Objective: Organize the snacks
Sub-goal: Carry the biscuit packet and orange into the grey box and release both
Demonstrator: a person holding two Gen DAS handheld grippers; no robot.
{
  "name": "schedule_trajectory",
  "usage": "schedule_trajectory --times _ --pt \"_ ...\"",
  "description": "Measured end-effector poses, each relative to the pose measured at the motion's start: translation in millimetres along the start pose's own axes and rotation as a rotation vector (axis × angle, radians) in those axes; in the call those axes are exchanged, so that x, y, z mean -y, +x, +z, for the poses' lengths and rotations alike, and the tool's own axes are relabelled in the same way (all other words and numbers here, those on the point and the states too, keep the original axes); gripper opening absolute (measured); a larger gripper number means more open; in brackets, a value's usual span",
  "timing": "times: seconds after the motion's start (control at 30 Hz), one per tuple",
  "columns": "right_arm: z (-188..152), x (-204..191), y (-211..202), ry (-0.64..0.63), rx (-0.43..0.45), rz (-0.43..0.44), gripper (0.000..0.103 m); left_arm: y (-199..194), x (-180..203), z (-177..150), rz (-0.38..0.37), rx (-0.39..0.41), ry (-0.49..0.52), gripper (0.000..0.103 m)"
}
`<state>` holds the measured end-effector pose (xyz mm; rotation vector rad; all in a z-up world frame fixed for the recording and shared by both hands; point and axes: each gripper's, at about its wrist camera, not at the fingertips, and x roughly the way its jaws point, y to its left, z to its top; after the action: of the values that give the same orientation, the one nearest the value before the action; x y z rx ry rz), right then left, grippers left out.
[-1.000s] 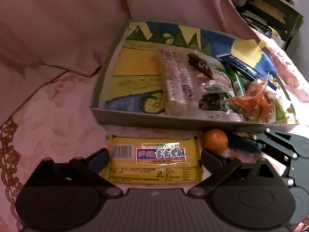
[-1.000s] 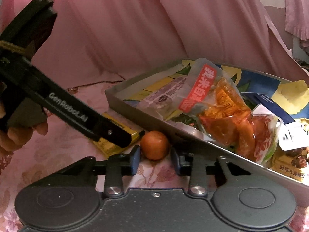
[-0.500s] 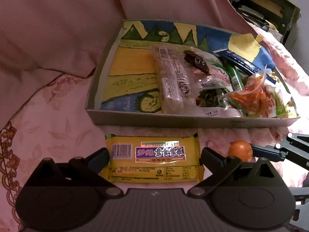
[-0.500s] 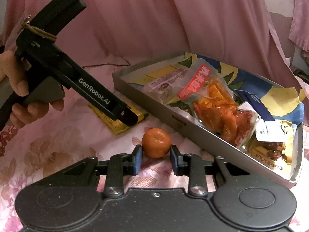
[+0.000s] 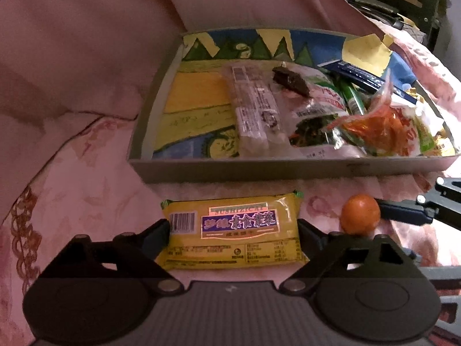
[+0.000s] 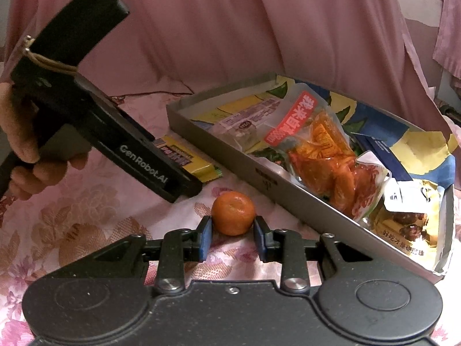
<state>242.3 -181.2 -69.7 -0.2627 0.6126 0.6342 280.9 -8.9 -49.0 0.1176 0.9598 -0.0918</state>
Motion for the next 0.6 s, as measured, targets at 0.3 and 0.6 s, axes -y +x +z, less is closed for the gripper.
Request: schedule_trajectory --times 0.3,0.6 --pt "1.7 -0.8 -14.5 0.009 0.030 0.001 0.033 -29.2 7.0 -22.4 0.028 0.006 -0.055 0.091" --pt "13.4 -0.5 -37.3 0.011 0.142 0.006 0.033 -69.3 -1.9 -17.5 0.079 0.080 -0.155 0.091"
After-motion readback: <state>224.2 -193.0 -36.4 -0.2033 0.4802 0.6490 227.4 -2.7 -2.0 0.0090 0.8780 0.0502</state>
